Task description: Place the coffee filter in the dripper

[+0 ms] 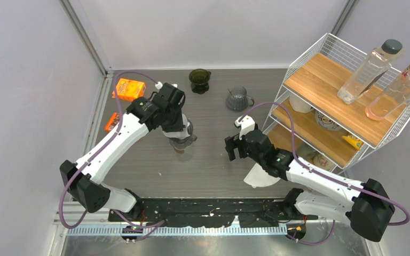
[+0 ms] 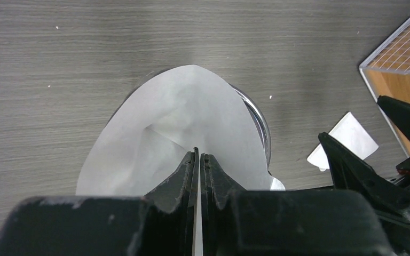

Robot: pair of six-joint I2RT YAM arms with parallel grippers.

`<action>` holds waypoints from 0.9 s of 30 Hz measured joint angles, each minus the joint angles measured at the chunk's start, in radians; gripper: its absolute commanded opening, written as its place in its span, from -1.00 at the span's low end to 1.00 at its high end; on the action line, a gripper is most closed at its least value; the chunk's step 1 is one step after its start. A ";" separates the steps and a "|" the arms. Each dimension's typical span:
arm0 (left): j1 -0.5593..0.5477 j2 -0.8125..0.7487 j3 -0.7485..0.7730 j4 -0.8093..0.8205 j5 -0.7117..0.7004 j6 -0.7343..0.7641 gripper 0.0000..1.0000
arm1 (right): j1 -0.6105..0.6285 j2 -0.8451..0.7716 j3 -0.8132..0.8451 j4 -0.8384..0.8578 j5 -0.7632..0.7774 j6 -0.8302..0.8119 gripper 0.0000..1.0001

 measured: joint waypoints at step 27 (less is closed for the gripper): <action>-0.002 0.064 -0.012 0.032 0.037 0.210 -1.00 | 0.000 0.026 0.002 -0.027 0.071 0.000 0.91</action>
